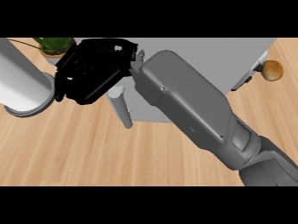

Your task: Pick up the wine, place it into the cabinet and close the cabinet

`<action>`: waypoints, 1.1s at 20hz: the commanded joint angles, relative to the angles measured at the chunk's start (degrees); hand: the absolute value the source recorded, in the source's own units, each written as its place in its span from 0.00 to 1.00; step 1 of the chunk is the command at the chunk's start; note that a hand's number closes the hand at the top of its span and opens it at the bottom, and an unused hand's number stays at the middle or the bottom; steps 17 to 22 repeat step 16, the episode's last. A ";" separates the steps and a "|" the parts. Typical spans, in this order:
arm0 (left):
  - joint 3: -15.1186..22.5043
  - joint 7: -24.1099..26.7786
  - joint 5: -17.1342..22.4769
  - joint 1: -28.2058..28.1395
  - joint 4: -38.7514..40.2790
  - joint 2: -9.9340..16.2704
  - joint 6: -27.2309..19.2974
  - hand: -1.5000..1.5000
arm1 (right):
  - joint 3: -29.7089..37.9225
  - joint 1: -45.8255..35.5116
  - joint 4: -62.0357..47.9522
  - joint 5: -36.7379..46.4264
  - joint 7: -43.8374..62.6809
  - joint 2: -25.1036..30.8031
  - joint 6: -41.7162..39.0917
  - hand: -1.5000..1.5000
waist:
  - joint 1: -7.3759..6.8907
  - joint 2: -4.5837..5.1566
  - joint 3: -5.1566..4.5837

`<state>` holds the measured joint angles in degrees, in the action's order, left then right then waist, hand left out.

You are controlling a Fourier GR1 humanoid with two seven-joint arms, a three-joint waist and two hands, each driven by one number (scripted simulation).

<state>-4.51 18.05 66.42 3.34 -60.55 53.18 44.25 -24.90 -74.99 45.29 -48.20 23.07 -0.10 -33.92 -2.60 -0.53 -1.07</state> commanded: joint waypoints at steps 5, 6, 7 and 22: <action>-1.45 -0.37 0.39 1.48 0.50 -0.32 1.69 0.00 | 3.95 0.72 -8.06 1.67 -7.24 6.03 3.52 1.00 | 1.07 1.73 0.94; -1.29 -0.39 0.18 1.55 -1.10 -0.53 0.88 0.00 | 4.58 0.13 -7.76 1.84 -8.66 7.92 4.36 1.00 | 1.09 1.58 1.04; -1.38 -1.13 0.07 0.71 0.00 0.29 1.97 0.00 | 3.69 0.31 -8.21 3.10 -9.95 8.00 5.93 1.00 | 1.05 1.70 0.97; -1.04 -2.03 -1.51 2.70 -2.12 -0.70 0.58 0.00 | 1.66 -1.64 -10.00 2.81 -15.87 9.42 13.00 1.00 | 2.74 1.98 0.99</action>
